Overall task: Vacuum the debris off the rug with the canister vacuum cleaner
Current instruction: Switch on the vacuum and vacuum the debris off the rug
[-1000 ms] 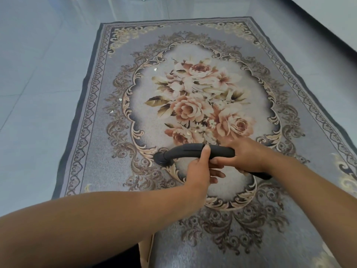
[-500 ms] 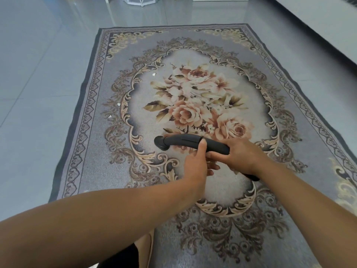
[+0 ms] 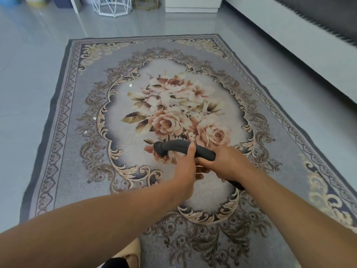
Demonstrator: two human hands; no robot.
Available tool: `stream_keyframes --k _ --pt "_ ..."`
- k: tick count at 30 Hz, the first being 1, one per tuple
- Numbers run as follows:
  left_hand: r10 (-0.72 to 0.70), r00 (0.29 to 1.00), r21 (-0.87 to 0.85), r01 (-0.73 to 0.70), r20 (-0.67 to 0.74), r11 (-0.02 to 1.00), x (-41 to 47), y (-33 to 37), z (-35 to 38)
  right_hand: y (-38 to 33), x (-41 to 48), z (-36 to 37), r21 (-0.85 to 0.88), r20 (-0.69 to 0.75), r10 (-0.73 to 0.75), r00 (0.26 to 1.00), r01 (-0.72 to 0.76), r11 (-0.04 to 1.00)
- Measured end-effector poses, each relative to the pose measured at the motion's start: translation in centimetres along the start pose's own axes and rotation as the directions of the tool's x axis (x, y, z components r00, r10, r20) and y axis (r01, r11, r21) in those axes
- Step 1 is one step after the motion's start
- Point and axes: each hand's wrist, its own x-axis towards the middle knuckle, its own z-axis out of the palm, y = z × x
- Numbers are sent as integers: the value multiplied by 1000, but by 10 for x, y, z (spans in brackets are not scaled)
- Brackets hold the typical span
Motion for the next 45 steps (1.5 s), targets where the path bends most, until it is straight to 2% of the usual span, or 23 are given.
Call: stream_keyframes --k 5,10,14,19,23,32,39,45 --pt "72 997 58 -71 -5 996 1 2 24 16 -5 -11 52 -77 -1 997 5 999" --pt "-7 999 63 5 39 998 9 -3 37 33 -1 -18 16 -21 27 999 -27 1000" --pt "-48 996 83 42 77 996 6 -11 46 53 -7 -13 43 -43 34 999 -32 999" --pt "54 996 120 -63 73 991 17 0 58 58 -2 -17 108 -146 47 988 -31 994" --pt "26 999 130 -30 28 991 22 -2 60 54 9 -18 107 -61 45 997 -38 994" --pt "-46 984 138 22 171 990 7 -38 79 93 -23 -22 138 29 93 995 -96 986" --pt "-61 982 170 30 178 985 2 -54 91 114 -41 -14 129 -19 94 995 -91 988" --pt "-48 976 207 3 213 978 17 -34 96 113 -27 -17 121 -128 138 982 -123 985"
